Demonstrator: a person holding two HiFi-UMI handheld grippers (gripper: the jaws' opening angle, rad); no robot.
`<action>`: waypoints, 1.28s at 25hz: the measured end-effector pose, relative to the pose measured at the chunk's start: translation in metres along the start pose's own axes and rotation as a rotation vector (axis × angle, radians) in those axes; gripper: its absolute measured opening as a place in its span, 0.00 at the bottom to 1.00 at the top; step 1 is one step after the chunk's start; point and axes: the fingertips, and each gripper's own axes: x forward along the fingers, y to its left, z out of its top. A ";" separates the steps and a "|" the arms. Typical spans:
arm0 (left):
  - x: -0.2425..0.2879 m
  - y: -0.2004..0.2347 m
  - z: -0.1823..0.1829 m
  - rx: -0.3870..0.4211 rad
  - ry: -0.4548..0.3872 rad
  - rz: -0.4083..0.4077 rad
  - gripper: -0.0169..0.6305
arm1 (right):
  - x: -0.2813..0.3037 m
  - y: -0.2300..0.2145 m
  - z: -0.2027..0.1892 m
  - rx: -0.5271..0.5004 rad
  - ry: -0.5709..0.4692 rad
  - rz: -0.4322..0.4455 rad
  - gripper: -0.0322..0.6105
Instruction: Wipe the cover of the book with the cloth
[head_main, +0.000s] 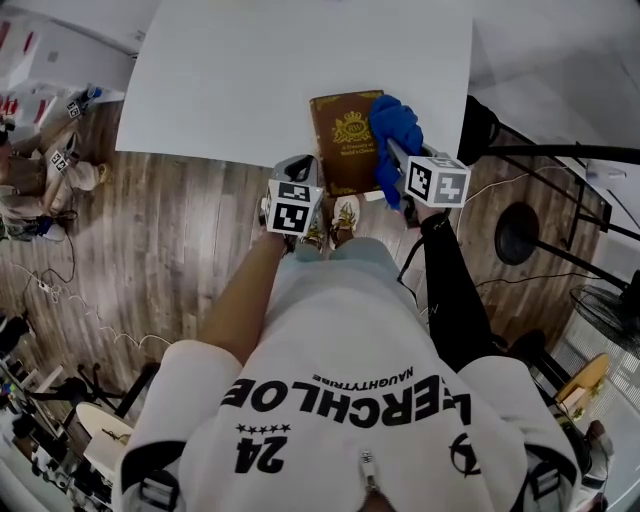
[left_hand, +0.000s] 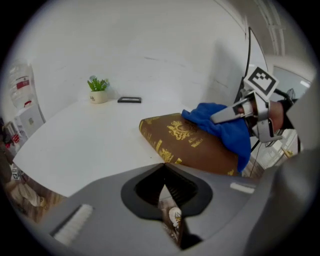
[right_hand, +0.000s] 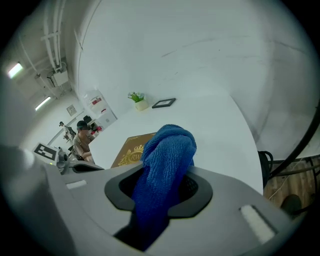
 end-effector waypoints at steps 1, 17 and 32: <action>0.002 0.000 -0.002 -0.011 0.013 -0.003 0.11 | -0.003 0.002 0.001 0.002 -0.013 0.010 0.21; 0.035 -0.007 0.043 0.026 -0.038 -0.085 0.11 | -0.034 0.011 0.001 0.006 -0.064 0.058 0.21; 0.006 -0.036 0.022 0.041 -0.042 -0.145 0.11 | 0.027 0.097 -0.038 -0.029 0.186 0.286 0.21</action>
